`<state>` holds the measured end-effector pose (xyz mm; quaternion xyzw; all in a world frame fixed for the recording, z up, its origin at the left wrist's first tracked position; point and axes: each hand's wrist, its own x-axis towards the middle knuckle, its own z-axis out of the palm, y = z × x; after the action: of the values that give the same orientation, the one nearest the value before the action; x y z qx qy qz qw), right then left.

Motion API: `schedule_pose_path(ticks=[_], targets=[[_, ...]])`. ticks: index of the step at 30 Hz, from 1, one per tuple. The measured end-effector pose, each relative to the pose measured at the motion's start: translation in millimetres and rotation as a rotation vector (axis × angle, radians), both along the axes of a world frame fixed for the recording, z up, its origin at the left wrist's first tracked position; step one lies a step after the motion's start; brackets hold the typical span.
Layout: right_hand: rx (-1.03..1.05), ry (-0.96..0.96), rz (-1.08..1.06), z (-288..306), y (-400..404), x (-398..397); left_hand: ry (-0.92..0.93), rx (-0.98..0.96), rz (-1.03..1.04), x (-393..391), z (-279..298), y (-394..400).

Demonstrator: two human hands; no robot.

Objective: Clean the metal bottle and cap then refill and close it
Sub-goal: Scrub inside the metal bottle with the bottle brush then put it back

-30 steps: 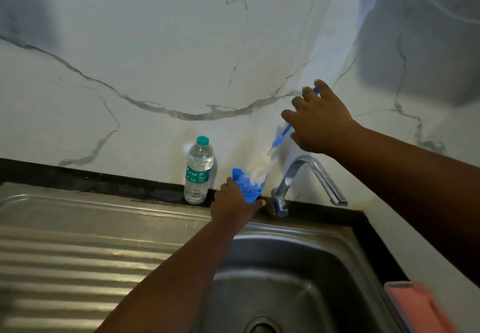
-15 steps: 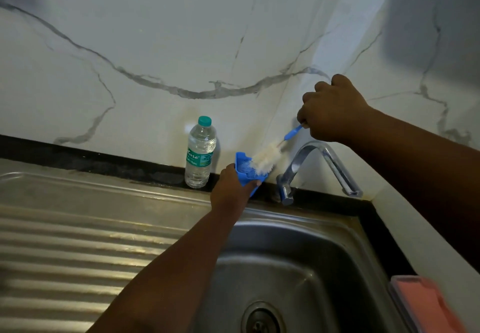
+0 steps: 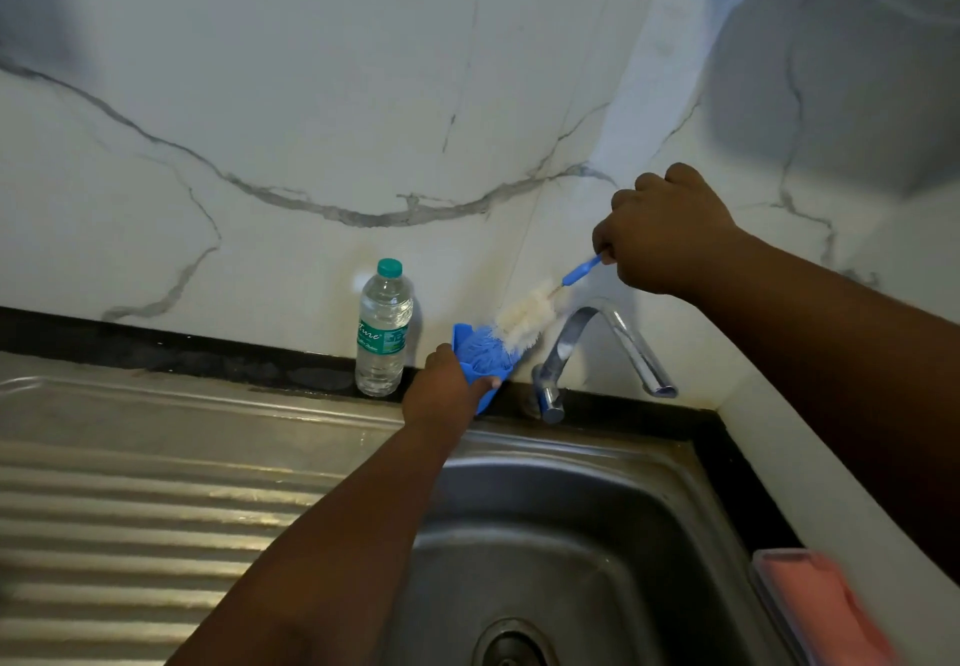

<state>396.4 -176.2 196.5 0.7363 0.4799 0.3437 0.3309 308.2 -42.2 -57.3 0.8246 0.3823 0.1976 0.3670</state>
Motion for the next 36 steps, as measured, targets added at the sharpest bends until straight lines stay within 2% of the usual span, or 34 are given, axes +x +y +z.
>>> schedule_pose_path(ticks=[10,16,19,21,24,29,33,36], targets=[[0.158,0.021,-0.132,36.6,-45.7,-19.4,0.182,0.118,-0.029,-26.3,15.3,-2.4],[0.240,0.038,-0.150,37.1,-70.9,-37.7,0.296,0.207,-0.045,-96.0,35.4,-6.9],[0.288,0.097,-0.164,32.1,-82.7,-42.6,0.403,0.231,-0.135,-147.4,47.0,-12.3],[0.313,0.153,-0.177,25.9,-91.9,-43.4,0.514,0.192,-0.227,-187.2,55.5,-21.1],[0.331,0.199,-0.198,16.1,-105.0,-44.8,0.690,0.068,-0.255,-247.3,68.0,-39.3],[0.429,0.273,-0.215,6.1,-132.3,-43.8,0.809,-0.120,-0.214,-312.5,73.3,-86.0],[0.547,0.381,-0.230,9.8,-166.8,-42.6,0.850,-0.160,-0.196,-330.4,57.0,-128.2],[0.637,0.486,-0.247,14.9,-196.0,-39.9,0.902,-0.060,-0.138,-336.1,37.7,-151.4]])
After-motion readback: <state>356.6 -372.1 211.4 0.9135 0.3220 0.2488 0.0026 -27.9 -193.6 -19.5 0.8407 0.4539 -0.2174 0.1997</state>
